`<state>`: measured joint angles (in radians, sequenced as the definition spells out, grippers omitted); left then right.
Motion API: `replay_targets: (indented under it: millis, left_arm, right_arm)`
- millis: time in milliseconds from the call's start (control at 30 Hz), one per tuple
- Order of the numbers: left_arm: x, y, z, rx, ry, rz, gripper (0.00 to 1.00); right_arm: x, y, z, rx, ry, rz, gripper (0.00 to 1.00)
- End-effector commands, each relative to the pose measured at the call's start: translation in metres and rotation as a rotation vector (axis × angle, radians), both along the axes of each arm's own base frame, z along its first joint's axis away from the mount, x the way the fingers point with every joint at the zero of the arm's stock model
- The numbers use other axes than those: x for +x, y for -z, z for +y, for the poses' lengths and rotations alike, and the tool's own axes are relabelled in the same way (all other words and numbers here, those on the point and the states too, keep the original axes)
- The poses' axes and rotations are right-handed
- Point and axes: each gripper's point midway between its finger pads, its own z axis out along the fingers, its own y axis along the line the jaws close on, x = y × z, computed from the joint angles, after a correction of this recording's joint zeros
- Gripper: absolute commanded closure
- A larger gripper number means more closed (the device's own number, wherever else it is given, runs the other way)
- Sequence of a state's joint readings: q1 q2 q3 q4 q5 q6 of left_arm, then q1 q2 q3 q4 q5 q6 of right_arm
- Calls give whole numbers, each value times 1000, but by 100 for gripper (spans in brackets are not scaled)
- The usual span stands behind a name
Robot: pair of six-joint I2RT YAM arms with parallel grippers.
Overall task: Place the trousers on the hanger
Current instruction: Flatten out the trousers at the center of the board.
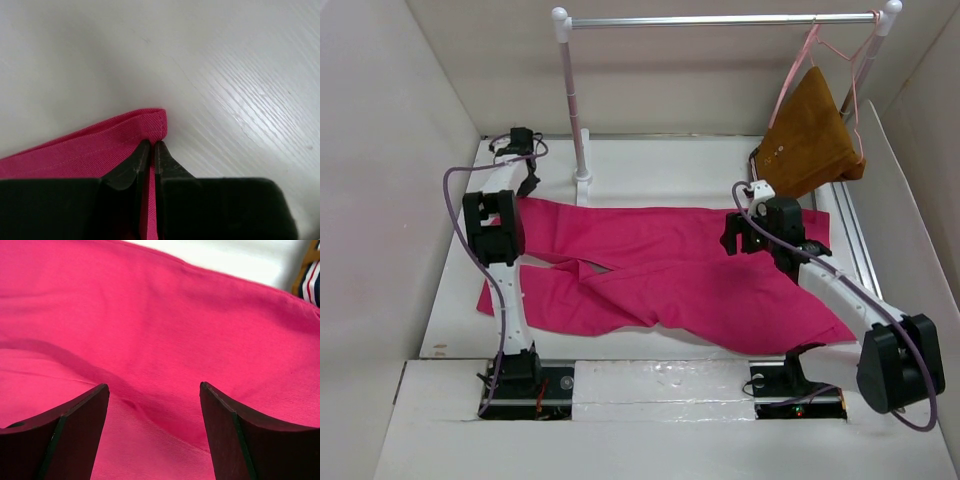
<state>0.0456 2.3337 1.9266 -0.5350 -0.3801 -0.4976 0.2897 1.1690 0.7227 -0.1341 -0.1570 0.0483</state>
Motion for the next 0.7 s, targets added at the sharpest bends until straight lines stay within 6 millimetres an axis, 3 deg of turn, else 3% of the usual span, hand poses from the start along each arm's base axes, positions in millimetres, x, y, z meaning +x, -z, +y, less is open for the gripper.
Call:
replay_targets:
  millis: [0,67,100,133,300,400,500,567,633,667]
  left_arm:
    - [-5,-21,38,-91,-144,-54,100]
    - [-10,-28,59,-177,-199,-109,100]
    - [-2,-53,66,-184,-211,-200,100]
    - [-1,-63,71,-185,-220,-231,100]
    - [22,-136,74,-179,-209,-435,100]
    - [33,-146,70,-207,-193,-472,100]
    - [33,-132,66,-229,-178,-416,69]
    - [24,-127,64,-227,-164,-380,39]
    - [12,-130,64,-207,-167,-364,31]
    - [-6,-134,63,-195,-174,-353,28]
  right_arm:
    - [15,-11,4,11,-31,-29,22]
    - [16,-10,7,7,-43,-32,22]
    - [15,-8,11,4,-56,-33,21]
    - [15,-5,11,-2,-54,-24,22]
    - [15,21,16,-34,-95,30,20]
    - [18,20,27,-44,-136,41,19]
    - [24,12,32,-62,-154,26,16]
    - [24,4,40,-71,-188,8,13]
    - [21,-1,49,-71,-217,1,13]
    - [19,-4,54,-71,-235,-6,14]
